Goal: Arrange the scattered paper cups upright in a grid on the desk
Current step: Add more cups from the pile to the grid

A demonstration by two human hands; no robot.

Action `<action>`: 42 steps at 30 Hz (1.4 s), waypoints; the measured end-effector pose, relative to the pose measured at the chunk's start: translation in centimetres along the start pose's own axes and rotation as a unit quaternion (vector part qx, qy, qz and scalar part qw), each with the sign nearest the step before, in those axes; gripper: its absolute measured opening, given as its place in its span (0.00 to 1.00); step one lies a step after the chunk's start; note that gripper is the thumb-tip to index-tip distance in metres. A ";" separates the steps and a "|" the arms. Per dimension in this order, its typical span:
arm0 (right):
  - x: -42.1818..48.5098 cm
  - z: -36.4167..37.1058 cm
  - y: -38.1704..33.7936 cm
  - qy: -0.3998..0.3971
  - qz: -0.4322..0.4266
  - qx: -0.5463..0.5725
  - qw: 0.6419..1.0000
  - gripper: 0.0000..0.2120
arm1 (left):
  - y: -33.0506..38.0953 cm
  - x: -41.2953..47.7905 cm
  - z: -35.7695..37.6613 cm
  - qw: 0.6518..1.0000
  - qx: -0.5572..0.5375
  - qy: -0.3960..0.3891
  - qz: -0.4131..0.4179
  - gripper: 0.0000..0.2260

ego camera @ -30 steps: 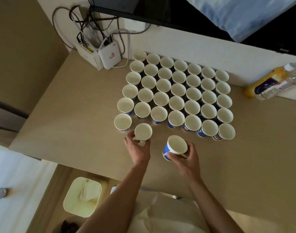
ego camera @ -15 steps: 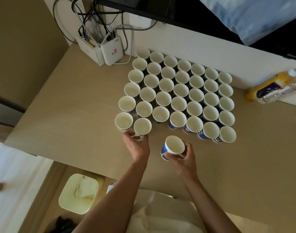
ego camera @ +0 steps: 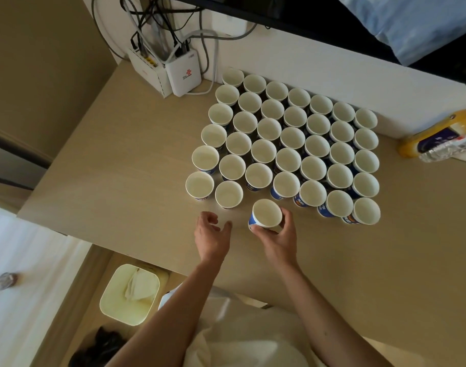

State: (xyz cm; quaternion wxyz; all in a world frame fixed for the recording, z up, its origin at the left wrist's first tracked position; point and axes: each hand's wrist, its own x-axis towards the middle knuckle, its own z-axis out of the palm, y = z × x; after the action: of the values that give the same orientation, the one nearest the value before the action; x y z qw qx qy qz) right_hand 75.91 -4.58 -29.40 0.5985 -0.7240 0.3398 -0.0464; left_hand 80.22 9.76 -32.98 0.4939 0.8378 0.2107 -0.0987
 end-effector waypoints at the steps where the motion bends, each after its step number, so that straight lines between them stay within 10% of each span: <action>1: 0.4 0.5 0.0 0.003 -0.009 -0.007 1.000 0.30 | -0.1 0.0 -0.4 1.000 0.006 -0.012 0.012 0.13; 30: 3.2 3.2 2.0 0.026 0.042 0.002 0.999 0.35 | 2.7 -2.2 -4.1 0.983 -0.077 -0.067 0.150 0.05; 42: -1.0 -9.7 3.5 0.268 0.094 0.117 0.952 0.27 | 9.8 -7.0 2.3 0.943 -0.106 -0.226 0.219 0.06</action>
State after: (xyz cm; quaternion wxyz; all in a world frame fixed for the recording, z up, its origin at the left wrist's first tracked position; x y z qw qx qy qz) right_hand 69.06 -12.31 -29.49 0.5671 -0.5749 0.5464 -0.2218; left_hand 78.46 1.78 -23.79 0.6239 0.7616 -0.0858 -0.1524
